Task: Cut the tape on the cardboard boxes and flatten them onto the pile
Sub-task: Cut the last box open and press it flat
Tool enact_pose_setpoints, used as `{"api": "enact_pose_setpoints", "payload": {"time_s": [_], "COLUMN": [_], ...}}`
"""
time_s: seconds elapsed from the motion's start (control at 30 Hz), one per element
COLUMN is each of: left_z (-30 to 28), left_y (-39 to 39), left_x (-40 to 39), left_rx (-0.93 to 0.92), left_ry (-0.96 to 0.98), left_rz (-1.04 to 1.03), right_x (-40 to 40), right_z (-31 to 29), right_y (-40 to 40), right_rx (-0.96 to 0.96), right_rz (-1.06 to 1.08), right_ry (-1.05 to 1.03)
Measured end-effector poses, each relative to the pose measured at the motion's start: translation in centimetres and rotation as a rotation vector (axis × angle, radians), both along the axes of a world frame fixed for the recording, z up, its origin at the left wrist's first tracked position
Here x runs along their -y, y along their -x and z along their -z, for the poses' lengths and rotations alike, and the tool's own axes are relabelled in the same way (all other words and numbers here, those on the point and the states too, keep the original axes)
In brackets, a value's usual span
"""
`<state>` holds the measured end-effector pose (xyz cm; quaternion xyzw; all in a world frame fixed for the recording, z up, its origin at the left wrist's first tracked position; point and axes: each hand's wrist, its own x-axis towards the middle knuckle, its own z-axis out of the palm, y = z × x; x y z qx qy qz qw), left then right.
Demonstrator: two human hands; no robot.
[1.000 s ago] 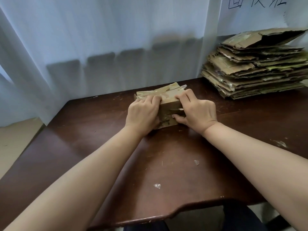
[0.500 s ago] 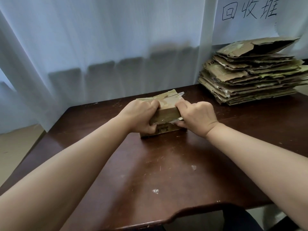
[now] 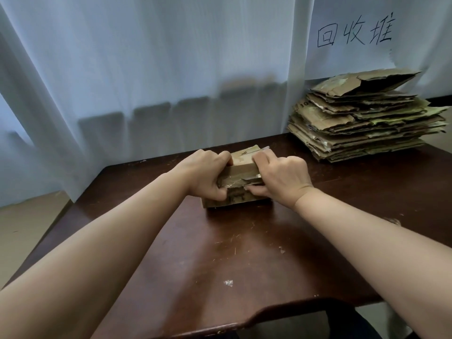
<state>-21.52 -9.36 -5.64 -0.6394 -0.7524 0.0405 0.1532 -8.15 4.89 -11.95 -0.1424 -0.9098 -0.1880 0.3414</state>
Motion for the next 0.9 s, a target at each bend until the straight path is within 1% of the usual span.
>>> {"api": "enact_pose_setpoints", "payload": {"time_s": [0.13, 0.2, 0.27, 0.33, 0.4, 0.53, 0.67, 0.7, 0.73, 0.77, 0.8, 0.83, 0.9], "left_z": [0.2, 0.8, 1.5, 1.8, 1.7, 1.5, 1.7, 1.6, 1.6, 1.5, 1.5, 1.4, 1.6], "left_y": [0.2, 0.3, 0.6, 0.7, 0.7, -0.1, -0.6, -0.7, -0.7, -0.6, -0.3, 0.1, 0.9], "left_x": [0.2, 0.6, 1.2, 1.7, 1.9, 1.6, 1.9, 2.4, 2.9, 3.5, 4.1, 4.6, 5.5], "left_rx": [-0.005, 0.020, 0.062, 0.084, 0.070, 0.023, -0.053, -0.049, -0.019, 0.043, 0.124, 0.210, 0.368], "left_ry": [-0.046, -0.127, -0.238, -0.296, -0.279, -0.168, -0.062, -0.021, 0.009, 0.009, -0.029, -0.091, -0.229], "left_rz": [-0.024, -0.025, -0.011, -0.036, -0.078, -0.102, -0.109, -0.098, -0.080, -0.059, -0.038, -0.021, 0.004], "right_x": [-0.8, -1.5, -1.9, -2.0, -1.8, -1.3, -0.8, -0.3, 0.1, 0.4, 0.6, 0.5, 0.3], "right_z": [-1.6, -2.2, -2.7, -2.9, -2.9, -2.4, -3.2, -3.6, -3.9, -4.1, -4.1, -4.1, -3.7], "right_y": [0.4, 0.6, 0.5, 0.4, 0.7, 0.8, -0.6, -1.0, -1.4, -1.8, -2.0, -2.2, -2.4], "right_rx": [0.070, 0.105, 0.124, 0.121, 0.138, 0.131, 0.181, 0.241, 0.325, 0.387, 0.399, 0.367, 0.217], "right_rz": [-0.048, -0.101, -0.101, -0.090, -0.085, -0.060, -0.164, -0.174, -0.151, -0.123, -0.115, -0.099, -0.087], "right_ry": [-0.126, -0.164, -0.187, -0.202, -0.217, -0.210, -0.174, -0.183, -0.162, -0.078, 0.025, 0.156, 0.385]}}
